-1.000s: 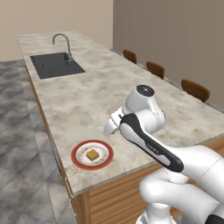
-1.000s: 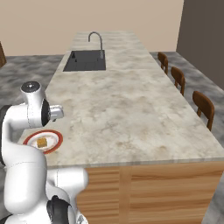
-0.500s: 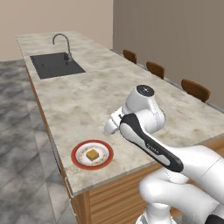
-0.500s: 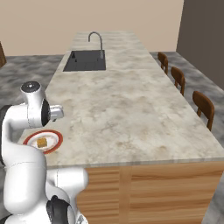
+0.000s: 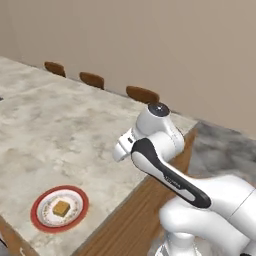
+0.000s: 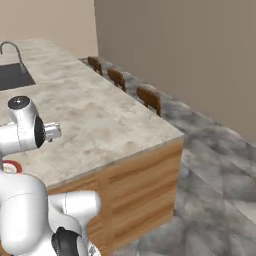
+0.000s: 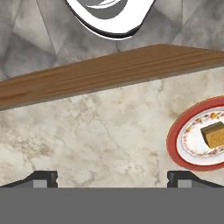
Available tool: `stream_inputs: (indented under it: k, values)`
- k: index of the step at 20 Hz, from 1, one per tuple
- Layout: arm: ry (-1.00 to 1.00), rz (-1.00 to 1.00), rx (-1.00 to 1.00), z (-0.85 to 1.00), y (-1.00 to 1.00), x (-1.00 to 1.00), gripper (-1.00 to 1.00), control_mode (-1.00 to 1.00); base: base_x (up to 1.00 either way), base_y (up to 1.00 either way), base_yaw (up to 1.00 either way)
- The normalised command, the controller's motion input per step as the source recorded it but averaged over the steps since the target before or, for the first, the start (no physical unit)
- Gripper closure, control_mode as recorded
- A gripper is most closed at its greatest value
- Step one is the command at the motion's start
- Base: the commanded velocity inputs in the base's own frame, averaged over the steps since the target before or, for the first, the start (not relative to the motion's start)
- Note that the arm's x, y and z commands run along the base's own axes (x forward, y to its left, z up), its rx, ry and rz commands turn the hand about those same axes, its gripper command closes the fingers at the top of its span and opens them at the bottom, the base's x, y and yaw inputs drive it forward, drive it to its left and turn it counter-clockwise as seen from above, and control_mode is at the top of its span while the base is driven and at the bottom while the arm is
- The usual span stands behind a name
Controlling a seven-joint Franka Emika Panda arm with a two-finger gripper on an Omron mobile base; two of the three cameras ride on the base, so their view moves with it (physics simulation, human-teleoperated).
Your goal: Take the baked cake out of the oven and place it on the plate for cooling. Then close the oven door.
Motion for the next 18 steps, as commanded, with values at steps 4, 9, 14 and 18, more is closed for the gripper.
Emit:
stream_inputs:
  k: [4, 9, 14, 18]
  values:
    - [0.0, 0.0, 0.0, 0.0, 0.0, 0.0, -1.0, 1.0, -0.05, 0.06, -0.95]
    - [0.0, 0.0, 0.0, 0.0, 0.0, 0.0, -1.0, 1.0, 0.0, 0.06, -0.95]
    - [0.0, 0.0, 0.0, 0.0, 0.0, 0.0, -1.0, 1.0, 0.0, 0.04, -0.98]
    - [0.0, 0.0, 0.0, 0.0, 0.0, 0.0, -1.0, 1.0, 0.0, 0.07, -0.97]
